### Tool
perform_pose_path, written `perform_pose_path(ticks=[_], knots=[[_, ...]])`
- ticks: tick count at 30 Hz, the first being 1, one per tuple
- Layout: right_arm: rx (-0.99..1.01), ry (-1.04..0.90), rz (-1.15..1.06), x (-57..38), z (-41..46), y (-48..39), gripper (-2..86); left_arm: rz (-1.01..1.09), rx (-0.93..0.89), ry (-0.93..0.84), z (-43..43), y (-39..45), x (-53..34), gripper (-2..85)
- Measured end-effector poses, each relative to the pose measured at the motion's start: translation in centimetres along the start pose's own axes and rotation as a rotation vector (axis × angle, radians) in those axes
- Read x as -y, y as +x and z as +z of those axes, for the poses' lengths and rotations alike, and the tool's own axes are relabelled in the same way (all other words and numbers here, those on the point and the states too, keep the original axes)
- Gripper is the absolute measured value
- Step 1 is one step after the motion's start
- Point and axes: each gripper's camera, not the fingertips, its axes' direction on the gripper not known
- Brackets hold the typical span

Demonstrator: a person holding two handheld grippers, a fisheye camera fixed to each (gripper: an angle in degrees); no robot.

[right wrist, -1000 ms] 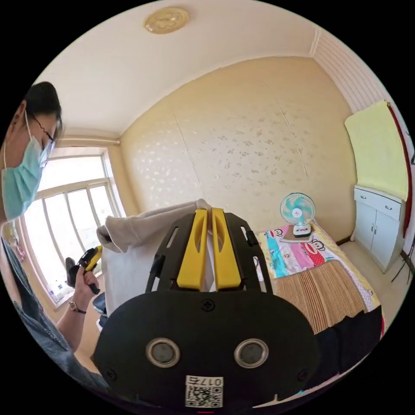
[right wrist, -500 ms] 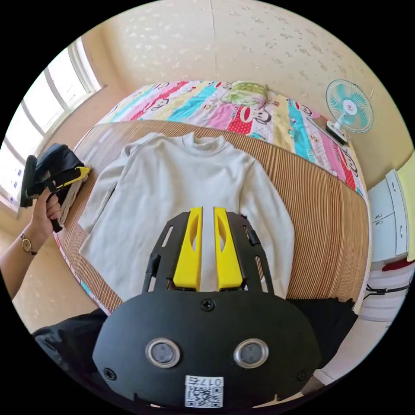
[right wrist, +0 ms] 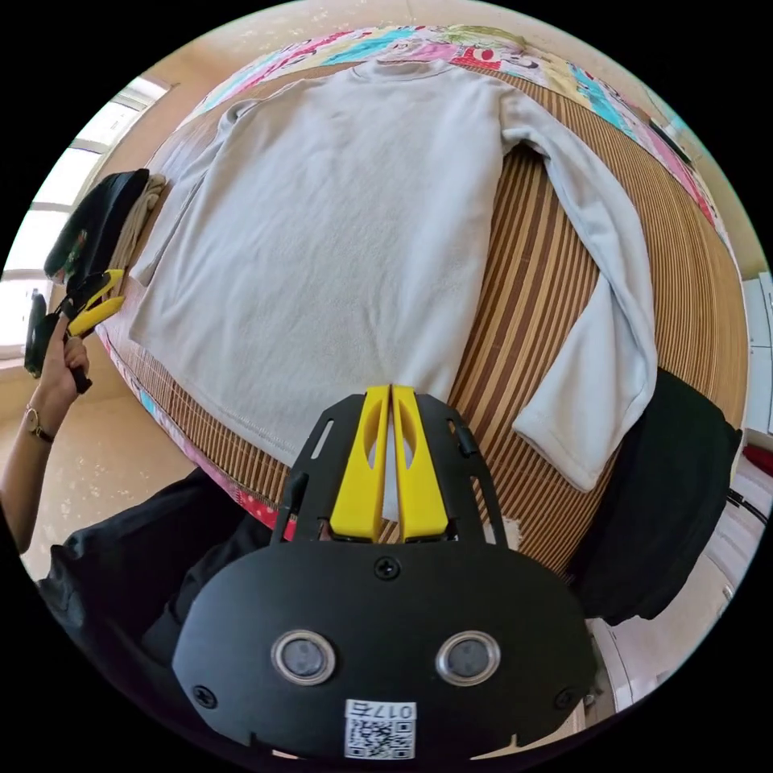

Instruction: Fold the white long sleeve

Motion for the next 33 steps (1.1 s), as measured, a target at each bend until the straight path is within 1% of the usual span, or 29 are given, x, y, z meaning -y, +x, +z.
perform_pose_path(ticks=[2, 4, 5, 7, 8, 9, 10, 11, 12, 13, 15, 16, 17, 18, 21, 25, 27, 28, 29, 30, 31, 32, 33], knots=[[0.033, -0.023, 0.048, 0.2, -0.9, 1.6, 0.8, -0.065, -0.033, -0.007, 1.1, -1.3, 1.7, 13.5], [0.051, -0.036, 0.105, 0.0, -2.2, 3.2, 0.6, -0.096, -0.070, -0.080, 3.3, -1.6, 3.2, 10.9], [0.053, -0.037, 0.115, -0.2, -2.6, 3.5, 0.6, -0.093, -0.019, -0.092, 3.8, -1.3, 3.8, 8.3], [0.057, -0.033, 0.118, -1.3, -4.4, 4.6, 0.5, -0.011, 0.015, -0.114, 3.2, -0.6, 5.0, 5.4], [0.056, -0.033, 0.113, -1.6, -4.8, 4.9, 0.5, 0.031, 0.026, -0.081, 1.5, -0.6, 5.3, 4.5], [0.054, -0.032, 0.103, -2.2, -5.6, 5.3, 0.5, 0.051, 0.039, 0.014, -1.5, -1.3, 5.4, 4.1], [0.053, -0.028, 0.096, -2.8, -6.4, 5.8, 0.5, 0.054, 0.051, 0.067, -3.2, -1.9, 5.4, 4.1], [0.053, -0.027, 0.095, -3.1, -6.8, 6.1, 0.5, 0.034, 0.088, 0.162, -6.4, -3.5, 5.5, 4.2], [0.055, -0.027, 0.096, -3.5, -7.5, 6.6, 0.5, -0.033, 0.121, 0.244, -9.3, -5.9, 5.4, 4.7], [0.056, -0.028, 0.100, -4.0, -8.1, 7.1, 0.6, -0.075, 0.119, 0.274, -10.5, -7.3, 5.4, 5.0], [0.052, -0.030, 0.105, -4.7, -9.2, 7.7, 0.6, -0.246, 0.043, 0.318, -13.0, -13.2, 4.8, 8.7], [0.046, -0.027, 0.104, -5.3, -9.9, 8.0, 0.6, -0.287, 0.011, 0.315, -13.1, -14.6, 4.6, 10.1], [0.043, -0.025, 0.103, -5.6, -10.3, 8.2, 0.6, -0.357, -0.069, 0.295, -12.7, -16.8, 4.2, 12.0], [0.039, -0.019, 0.103, -6.3, -11.1, 8.5, 0.6, -0.384, -0.167, 0.271, -11.7, -18.1, 3.9, 12.8], [0.039, -0.006, 0.111, -7.9, -13.1, 9.5, 0.5, -0.394, -0.337, 0.216, -8.3, -18.4, 3.9, 13.4], [0.052, -0.013, 0.108, -9.7, -15.8, 10.9, 0.4, -0.490, -0.430, 0.224, -4.8, -18.4, 4.8, 13.1], [0.058, -0.014, 0.103, -10.5, -17.0, 11.5, 0.4, -0.640, -0.490, 0.187, -2.2, -19.3, 5.3, 9.2], [0.064, -0.013, 0.102, -11.0, -17.8, 11.9, 0.4, -0.699, -0.508, 0.177, -1.8, -19.7, 5.2, 8.7], [0.067, -0.012, 0.103, -11.3, -18.2, 12.1, 0.4, -0.816, -0.544, 0.202, -1.6, -20.4, 4.5, 7.8], [0.075, -0.007, 0.105, -11.9, -19.0, 12.6, 0.4, -0.876, -0.587, 0.228, -1.6, -20.8, 4.4, 6.8], [0.084, 0.000, 0.109, -12.5, -19.8, 13.0, 0.4, -0.889, -0.592, 0.223, -1.6, -20.9, 4.6, 6.4], [0.089, 0.003, 0.111, -12.8, -20.1, 13.2, 0.4, -0.894, -0.551, 0.194, -2.0, -20.9, 5.1, 4.6], [0.102, 0.011, 0.120, -13.4, -20.9, 13.7, 0.5, -0.838, -0.499, 0.191, -3.2, -20.3, 5.9, 3.5]])
